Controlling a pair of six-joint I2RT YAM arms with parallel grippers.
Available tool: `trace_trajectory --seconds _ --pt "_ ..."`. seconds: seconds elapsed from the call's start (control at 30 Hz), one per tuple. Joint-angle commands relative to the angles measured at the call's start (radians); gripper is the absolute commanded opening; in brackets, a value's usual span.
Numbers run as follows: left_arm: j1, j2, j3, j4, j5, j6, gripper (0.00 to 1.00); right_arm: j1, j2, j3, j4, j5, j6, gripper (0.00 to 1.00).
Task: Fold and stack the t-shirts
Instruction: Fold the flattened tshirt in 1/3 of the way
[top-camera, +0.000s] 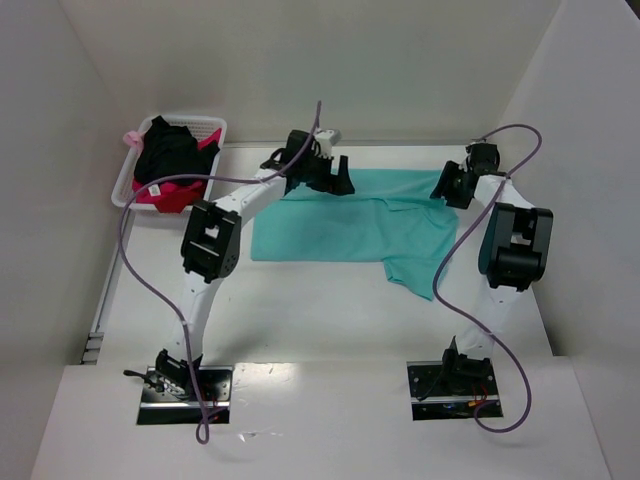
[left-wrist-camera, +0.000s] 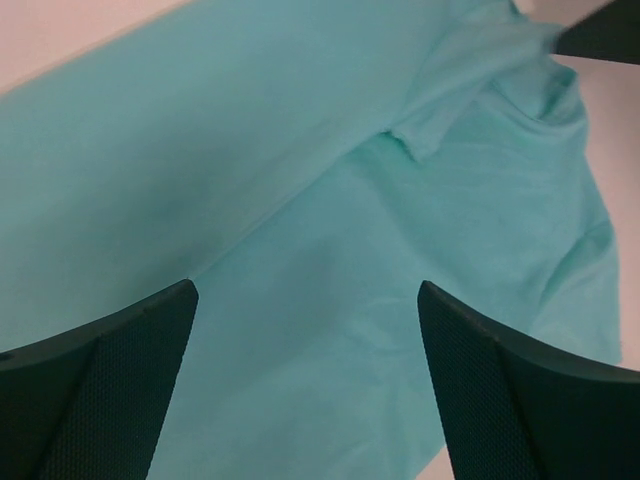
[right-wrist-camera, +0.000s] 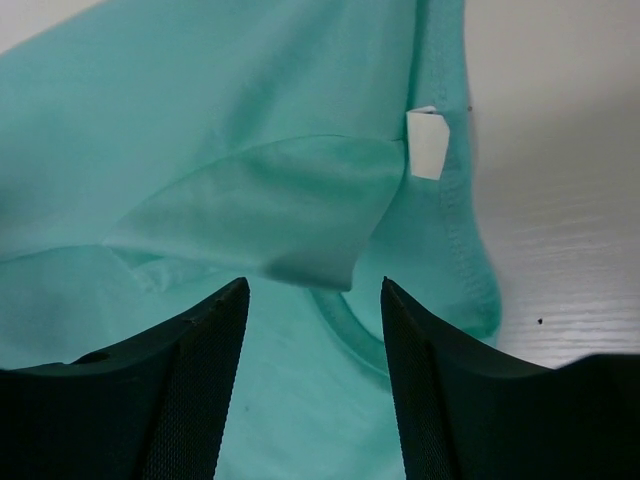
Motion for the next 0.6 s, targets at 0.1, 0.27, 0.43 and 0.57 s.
trace_trajectory --seconds 0.1,0.27,0.43,0.57 --pt "-0.102 0.098 0.169 0.016 0.088 -0.010 0.98 0.010 0.057 0.064 0.031 0.052 -0.025 0.59" --pt "-0.111 0.107 0.169 0.007 0.031 -0.019 0.98 0.010 0.096 0.095 0.031 0.052 -0.025 0.58" --pt "-0.111 0.095 0.151 -0.006 -0.073 -0.019 0.98 0.010 0.115 0.116 0.042 0.061 -0.016 0.62" --pt "-0.111 0.084 0.140 -0.015 -0.162 -0.019 0.98 0.010 0.126 0.125 0.065 0.040 0.007 0.62"
